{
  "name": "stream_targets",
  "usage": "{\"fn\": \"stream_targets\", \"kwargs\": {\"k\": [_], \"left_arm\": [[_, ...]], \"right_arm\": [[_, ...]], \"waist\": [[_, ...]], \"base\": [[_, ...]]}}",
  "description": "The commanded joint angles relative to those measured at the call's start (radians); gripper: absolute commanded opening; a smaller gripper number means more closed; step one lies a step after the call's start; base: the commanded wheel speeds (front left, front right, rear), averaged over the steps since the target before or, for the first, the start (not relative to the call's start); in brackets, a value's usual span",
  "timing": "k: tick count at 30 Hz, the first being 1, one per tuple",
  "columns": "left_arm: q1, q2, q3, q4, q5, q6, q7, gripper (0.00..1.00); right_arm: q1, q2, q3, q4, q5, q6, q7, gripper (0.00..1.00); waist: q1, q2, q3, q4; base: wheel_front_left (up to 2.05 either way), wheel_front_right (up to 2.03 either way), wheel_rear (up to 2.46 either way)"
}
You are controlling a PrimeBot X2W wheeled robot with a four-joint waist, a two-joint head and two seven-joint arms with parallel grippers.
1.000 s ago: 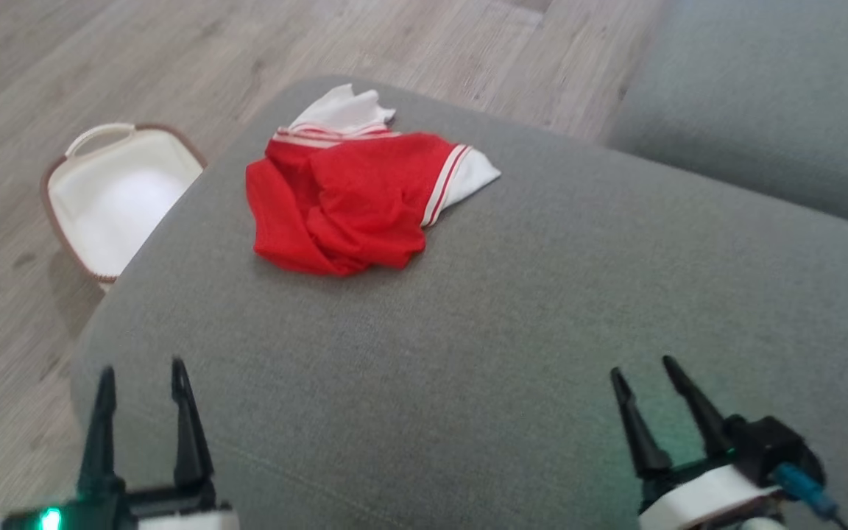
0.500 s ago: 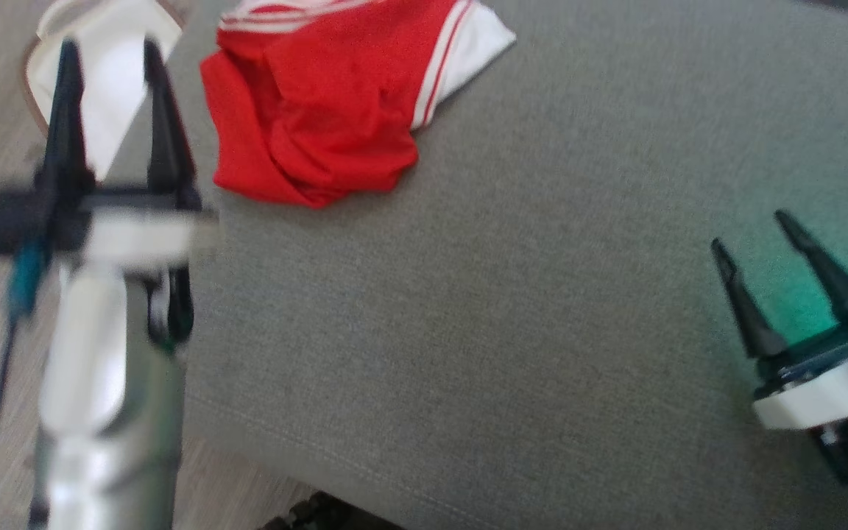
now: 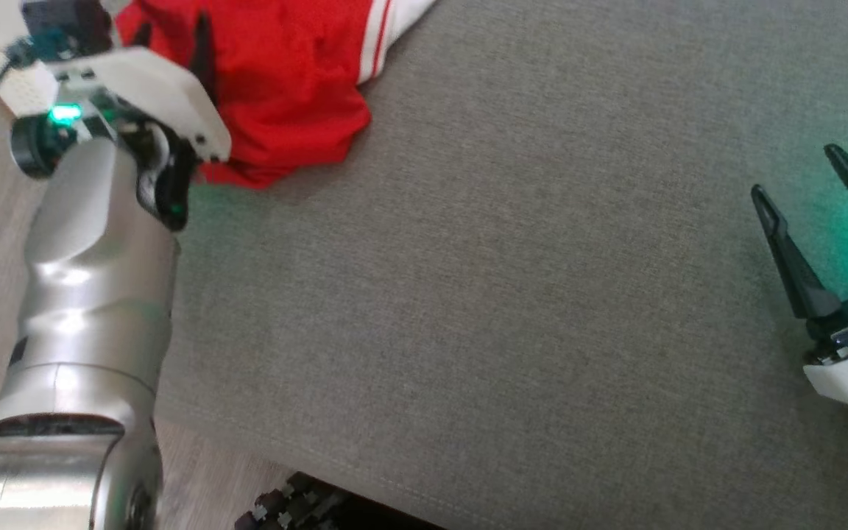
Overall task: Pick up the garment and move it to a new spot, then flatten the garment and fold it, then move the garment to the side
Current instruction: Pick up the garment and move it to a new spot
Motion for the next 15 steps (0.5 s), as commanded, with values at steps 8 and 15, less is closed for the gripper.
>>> {"fn": "stream_targets", "kwargs": {"k": [8,15], "left_arm": [[-0.035,0.065,-0.031,0.112,-0.023,-0.022,-0.076,0.66],[-0.071,0.1,-0.11,0.121,-0.031,-0.024,-0.209,0.0]], "right_arm": [[0.011,-0.012,-0.021,-0.058,0.0,-0.001,0.004,1.0],[-0.001,0.046,0.021,-0.002,-0.002,-0.001,-0.038,1.0]], "waist": [[-0.0001,0.0001,0.027,-0.032],[-0.0001,0.0001,-0.062,-0.053]], "base": [[0.0,0.0,0.0],[0.0,0.0,0.0]]}}
